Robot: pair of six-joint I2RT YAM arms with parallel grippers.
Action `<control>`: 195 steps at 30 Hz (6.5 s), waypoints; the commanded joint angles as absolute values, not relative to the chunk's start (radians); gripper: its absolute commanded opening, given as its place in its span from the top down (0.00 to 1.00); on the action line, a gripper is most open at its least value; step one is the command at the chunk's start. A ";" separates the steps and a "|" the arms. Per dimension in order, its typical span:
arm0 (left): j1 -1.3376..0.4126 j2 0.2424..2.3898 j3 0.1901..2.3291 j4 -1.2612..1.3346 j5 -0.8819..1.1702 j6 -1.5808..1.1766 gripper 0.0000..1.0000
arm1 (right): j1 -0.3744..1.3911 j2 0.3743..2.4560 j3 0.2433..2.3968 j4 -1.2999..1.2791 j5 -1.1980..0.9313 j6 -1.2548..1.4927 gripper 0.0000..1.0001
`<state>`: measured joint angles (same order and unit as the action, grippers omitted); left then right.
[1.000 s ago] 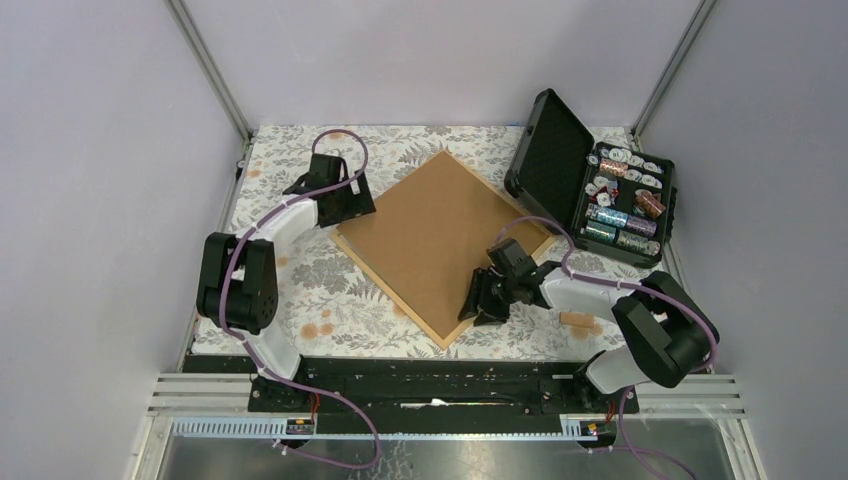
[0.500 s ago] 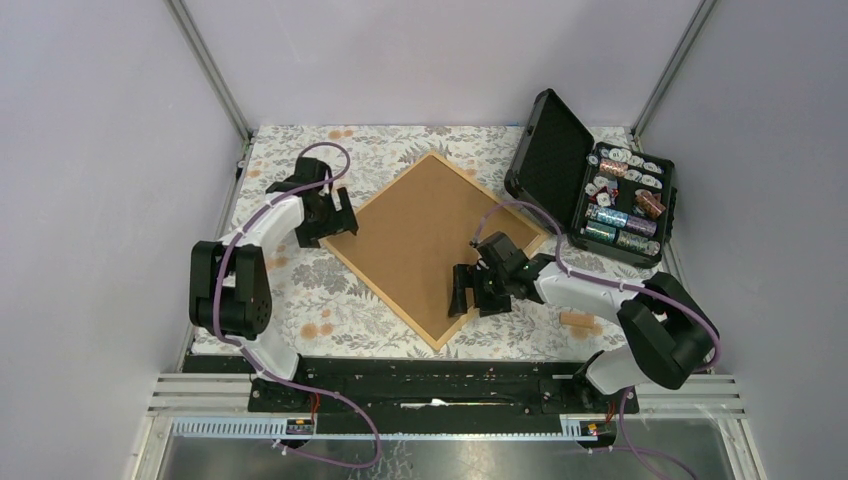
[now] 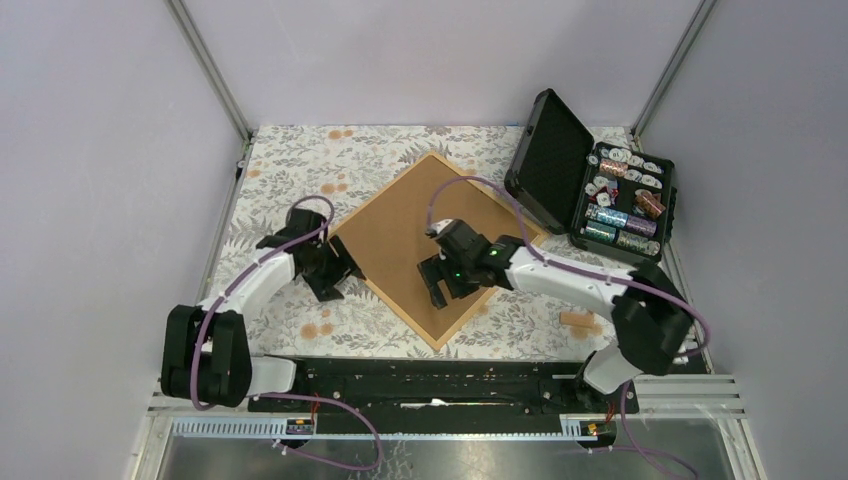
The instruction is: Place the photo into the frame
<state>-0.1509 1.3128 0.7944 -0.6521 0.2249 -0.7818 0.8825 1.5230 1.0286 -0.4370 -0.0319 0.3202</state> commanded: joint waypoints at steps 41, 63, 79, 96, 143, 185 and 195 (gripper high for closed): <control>-0.262 1.336 0.440 -0.251 0.357 -1.071 0.48 | 1.150 1.877 1.258 -0.288 0.316 0.274 0.40; -0.267 1.514 0.471 -0.449 0.151 -1.126 0.60 | 1.181 1.914 1.233 -0.314 0.604 0.195 0.37; -0.285 1.570 0.504 -0.462 0.124 -1.133 0.73 | 1.183 1.735 1.161 -0.221 0.412 0.068 0.18; -0.286 1.584 0.511 -0.470 0.124 -1.135 0.84 | 1.199 1.861 1.199 -0.178 0.360 0.051 0.19; -0.296 1.626 0.532 -0.472 0.124 -1.110 1.00 | 1.177 1.691 1.104 -0.289 0.302 0.167 0.19; -0.328 1.651 0.580 -0.500 0.119 -1.064 1.00 | 1.199 1.692 1.159 -0.348 0.495 0.213 0.15; -0.260 1.268 0.702 -0.560 0.107 -0.898 0.16 | 0.968 1.599 1.026 -0.197 -0.048 0.287 0.12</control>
<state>-0.3149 1.3529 0.6479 -0.4816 0.2321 -1.0180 1.0283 1.5681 1.0241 -0.2638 0.2935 0.2588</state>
